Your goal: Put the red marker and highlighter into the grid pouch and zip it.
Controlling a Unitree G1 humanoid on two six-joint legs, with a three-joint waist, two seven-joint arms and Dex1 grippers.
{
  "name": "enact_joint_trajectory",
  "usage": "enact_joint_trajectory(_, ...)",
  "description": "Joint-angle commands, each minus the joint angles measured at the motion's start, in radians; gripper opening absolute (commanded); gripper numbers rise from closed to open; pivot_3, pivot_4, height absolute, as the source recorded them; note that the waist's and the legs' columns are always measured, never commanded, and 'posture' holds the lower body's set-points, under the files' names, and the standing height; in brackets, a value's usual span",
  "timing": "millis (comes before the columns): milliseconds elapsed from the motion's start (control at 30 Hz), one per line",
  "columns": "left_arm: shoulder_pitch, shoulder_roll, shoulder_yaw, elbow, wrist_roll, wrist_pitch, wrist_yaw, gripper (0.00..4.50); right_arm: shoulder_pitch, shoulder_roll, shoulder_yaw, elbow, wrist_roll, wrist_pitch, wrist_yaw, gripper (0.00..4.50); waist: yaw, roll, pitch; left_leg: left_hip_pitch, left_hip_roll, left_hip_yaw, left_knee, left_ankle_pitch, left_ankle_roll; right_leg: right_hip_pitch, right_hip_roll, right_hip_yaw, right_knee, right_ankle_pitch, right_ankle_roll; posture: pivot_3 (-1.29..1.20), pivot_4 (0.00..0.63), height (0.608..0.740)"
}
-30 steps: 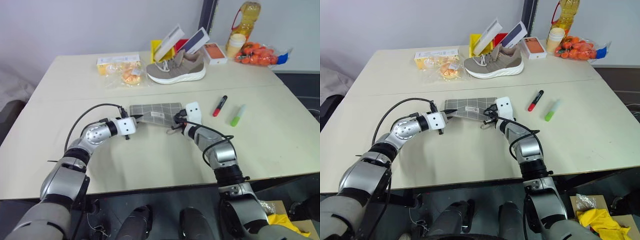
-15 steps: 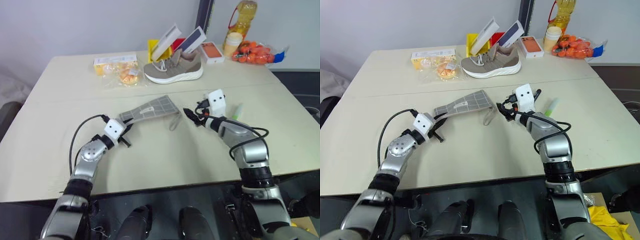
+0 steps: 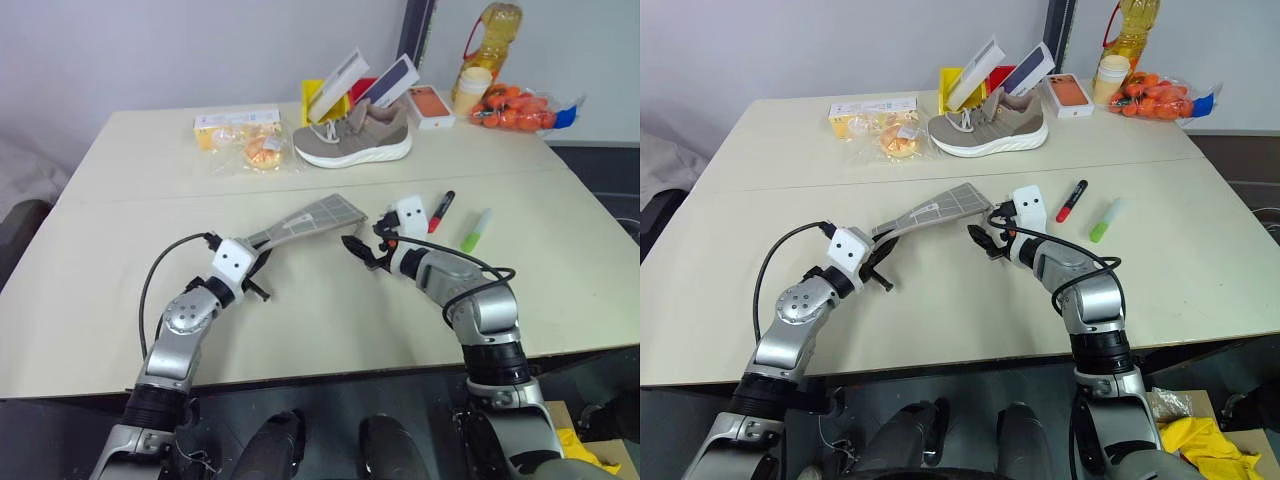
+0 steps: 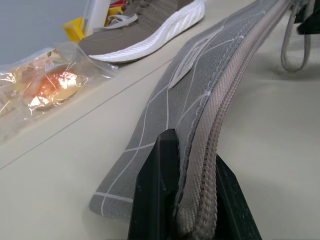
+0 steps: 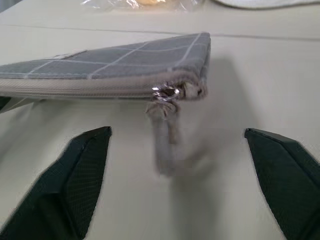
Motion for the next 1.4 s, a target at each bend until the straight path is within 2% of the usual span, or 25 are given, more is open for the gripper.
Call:
enact_joint_trajectory(33, -0.001, -0.005, -0.011, -0.048, 0.009, -0.007, 0.001, 0.0, -0.035, 0.02, -0.015, -0.006, 0.009, -0.04, -0.012, 2.61, 0.0, 0.0, 0.0, 0.0, 0.0, 0.0, 0.0, 0.0, 0.0, 0.0, 0.0, 0.0, 0.0, 0.0, 0.0, 0.0, 0.15, 0.74)
enact_joint_trajectory(167, -0.004, -0.01, -0.017, -0.045, 0.014, -0.008, -0.004, 0.0, -0.032, 0.024, 0.0, -0.016, 0.011, -0.048, -0.011, 0.42, 0.0, 0.0, 0.0, 0.0, 0.0, 0.0, 0.0, 0.0, 0.0, 0.0, 0.0, 0.0, 0.0, 0.0, 0.0, 0.0, 0.15, 0.74)
enact_joint_trajectory(200, -0.005, -0.012, -0.018, -0.043, 0.015, -0.008, -0.004, 0.0, -0.031, 0.023, 0.009, -0.021, 0.008, -0.05, -0.008, 0.07, -0.001, 0.0, 0.0, 0.0, 0.0, 0.0, 0.0, 0.0, 0.0, 0.0, 0.0, 0.0, 0.0, 0.0, 0.0, 0.0, 0.15, 0.74)
enact_joint_trajectory(333, -0.011, -0.019, -0.022, -0.038, 0.019, -0.004, 0.0, 0.0, -0.027, 0.021, 0.067, -0.05, -0.007, -0.049, 0.006, 0.07, -0.001, 0.0, 0.0, 0.0, 0.0, 0.0, 0.0, 0.0, 0.0, 0.0, 0.0, 0.0, 0.0, 0.0, 0.0, 0.0, 0.15, 0.74)
enact_joint_trajectory(767, -0.01, -0.045, -0.05, -0.057, 0.031, 0.013, -0.001, 0.0, -0.081, 0.063, 0.391, -0.169, -0.057, 0.0, 0.112, 0.07, 0.0, 0.0, 0.0, 0.0, 0.0, 0.0, 0.0, 0.0, 0.0, 0.0, 0.0, 0.0, 0.0, 0.0, 0.0, 0.0, 0.15, 0.74)
enact_joint_trajectory(933, -0.009, -0.056, -0.05, -0.071, 0.03, 0.024, 0.01, 0.0, -0.097, 0.073, 0.432, -0.166, -0.072, 0.006, 0.128, 0.07, 0.0, 0.0, 0.0, 0.0, 0.0, 0.0, 0.0, 0.0, 0.0, 0.0, 0.0, 0.0, 0.0, 0.0, 0.0, 0.0, 0.15, 0.74)
enact_joint_trajectory(1067, -0.011, -0.057, -0.031, -0.073, 0.029, 0.035, 0.03, 0.0, -0.079, 0.023, 0.392, -0.195, -0.053, 0.032, 0.164, 0.07, 0.0, 0.0, 0.0, 0.0, 0.0, 0.0, 0.0, 0.0, 0.0, 0.0, 0.0, 0.0, 0.0, 0.0, 0.0, 0.0, 0.15, 0.74)
enact_joint_trajectory(1167, -0.013, -0.048, -0.014, -0.069, 0.037, 0.038, 0.053, 0.0, -0.047, -0.059, 0.337, -0.24, -0.042, 0.057, 0.192, 1.46, 0.002, 0.0, 0.0, 0.0, 0.0, 0.0, 0.0, 0.0, 0.0, 0.0, 0.0, 0.0, 0.0, 0.0, 0.0, 0.0, 0.15, 0.74)
enact_joint_trajectory(1333, -0.026, -0.031, 0.024, -0.044, 0.064, 0.072, 0.127, 0.0, 0.001, -0.185, 0.199, -0.227, -0.086, 0.05, 0.126, 4.01, 0.003, 0.0, 0.0, 0.0, 0.0, 0.0, 0.0, 0.0, 0.0, 0.0, -0.001, -0.001, -0.001, 0.0, 0.0, 0.0, 0.15, 0.74)
enact_joint_trajectory(1400, -0.031, -0.027, 0.029, -0.032, 0.082, 0.085, 0.153, 0.0, 0.007, -0.203, 0.127, -0.188, -0.101, 0.031, 0.078, 4.01, 0.0, 0.0, 0.0, 0.0, 0.0, 0.0, 0.0, 0.0, 0.0, 0.0, 0.0, -0.001, -0.001, 0.0, 0.0, 0.0, 0.15, 0.74)
